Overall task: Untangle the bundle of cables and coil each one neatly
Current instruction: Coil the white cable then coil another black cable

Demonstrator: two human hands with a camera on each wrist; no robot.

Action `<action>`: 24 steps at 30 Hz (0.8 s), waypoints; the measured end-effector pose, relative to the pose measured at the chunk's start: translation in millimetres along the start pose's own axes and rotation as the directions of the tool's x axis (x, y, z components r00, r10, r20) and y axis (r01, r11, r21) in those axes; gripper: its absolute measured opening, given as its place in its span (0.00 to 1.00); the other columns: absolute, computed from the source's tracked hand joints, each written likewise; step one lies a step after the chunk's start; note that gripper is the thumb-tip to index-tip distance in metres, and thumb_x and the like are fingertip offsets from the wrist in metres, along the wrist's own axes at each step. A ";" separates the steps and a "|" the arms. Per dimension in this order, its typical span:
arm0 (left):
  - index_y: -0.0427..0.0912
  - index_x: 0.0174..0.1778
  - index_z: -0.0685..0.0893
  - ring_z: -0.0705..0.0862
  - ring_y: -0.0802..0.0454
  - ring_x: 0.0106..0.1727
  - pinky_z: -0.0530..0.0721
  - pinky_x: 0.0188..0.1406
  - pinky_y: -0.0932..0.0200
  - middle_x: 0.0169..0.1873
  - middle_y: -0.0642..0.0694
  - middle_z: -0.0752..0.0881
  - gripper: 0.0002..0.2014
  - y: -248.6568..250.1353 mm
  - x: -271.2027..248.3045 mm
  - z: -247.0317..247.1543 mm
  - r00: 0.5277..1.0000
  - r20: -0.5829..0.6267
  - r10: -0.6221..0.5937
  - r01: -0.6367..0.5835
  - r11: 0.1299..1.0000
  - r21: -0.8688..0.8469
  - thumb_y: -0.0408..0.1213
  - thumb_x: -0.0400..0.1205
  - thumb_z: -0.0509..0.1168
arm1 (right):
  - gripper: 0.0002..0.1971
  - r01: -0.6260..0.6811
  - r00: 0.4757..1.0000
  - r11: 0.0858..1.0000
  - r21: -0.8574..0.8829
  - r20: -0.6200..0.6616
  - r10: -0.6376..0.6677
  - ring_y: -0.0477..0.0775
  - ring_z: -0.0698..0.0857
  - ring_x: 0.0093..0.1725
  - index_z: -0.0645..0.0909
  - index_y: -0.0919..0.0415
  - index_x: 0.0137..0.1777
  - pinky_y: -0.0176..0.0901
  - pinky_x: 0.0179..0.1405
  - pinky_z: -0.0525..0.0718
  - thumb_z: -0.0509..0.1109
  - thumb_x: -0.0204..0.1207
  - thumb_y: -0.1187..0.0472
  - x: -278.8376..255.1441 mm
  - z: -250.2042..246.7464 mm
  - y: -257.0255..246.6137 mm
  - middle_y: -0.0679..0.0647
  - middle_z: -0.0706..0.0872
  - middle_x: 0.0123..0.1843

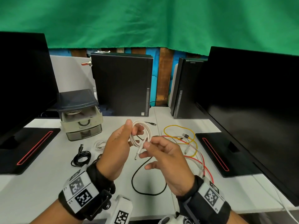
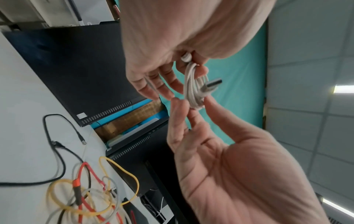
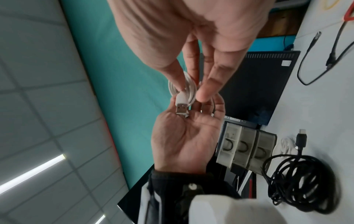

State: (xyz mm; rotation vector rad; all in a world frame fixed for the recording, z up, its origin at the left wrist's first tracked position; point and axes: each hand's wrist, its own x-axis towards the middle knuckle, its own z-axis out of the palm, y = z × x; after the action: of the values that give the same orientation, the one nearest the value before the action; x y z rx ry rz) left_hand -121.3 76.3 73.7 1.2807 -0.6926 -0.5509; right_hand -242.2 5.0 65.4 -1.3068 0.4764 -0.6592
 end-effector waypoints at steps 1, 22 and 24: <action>0.45 0.34 0.83 0.88 0.53 0.45 0.83 0.55 0.56 0.42 0.43 0.92 0.25 -3.1 0.6 0.9 1.000 -0.012 -0.013 0.013 1.000 0.013 0.51 0.90 0.51 | 0.02 0.020 0.999 1.000 0.014 -0.032 -0.019 0.52 0.90 0.40 0.86 0.64 0.49 0.41 0.28 0.84 0.72 0.80 0.67 0.8 0.6 1.4 0.57 0.90 0.40; 0.46 0.50 0.89 0.86 0.51 0.40 0.85 0.42 0.61 0.42 0.48 0.90 0.13 91.6 22.3 -127.3 0.964 -0.155 0.217 -0.134 0.897 0.421 0.47 0.87 0.61 | 0.10 -0.258 0.954 0.935 -0.245 -0.219 0.206 0.56 0.84 0.20 0.79 0.65 0.38 0.45 0.26 0.86 0.70 0.78 0.77 133.9 -3.5 76.0 0.64 0.82 0.32; 0.47 0.49 0.89 0.86 0.52 0.39 0.84 0.45 0.58 0.40 0.50 0.90 0.12 92.1 22.0 -130.4 0.960 -0.160 0.230 -0.148 0.900 0.409 0.46 0.87 0.61 | 0.12 -0.347 0.933 0.894 -0.285 -0.207 0.296 0.56 0.84 0.17 0.75 0.64 0.38 0.43 0.19 0.85 0.69 0.77 0.79 147.9 8.1 90.9 0.67 0.82 0.34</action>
State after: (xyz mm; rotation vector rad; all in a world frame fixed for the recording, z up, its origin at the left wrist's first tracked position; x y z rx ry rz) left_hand -11.5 166.8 149.3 1.5982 -0.7688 -0.1133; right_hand -113.1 -78.8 -15.4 -1.4375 0.9404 -0.4165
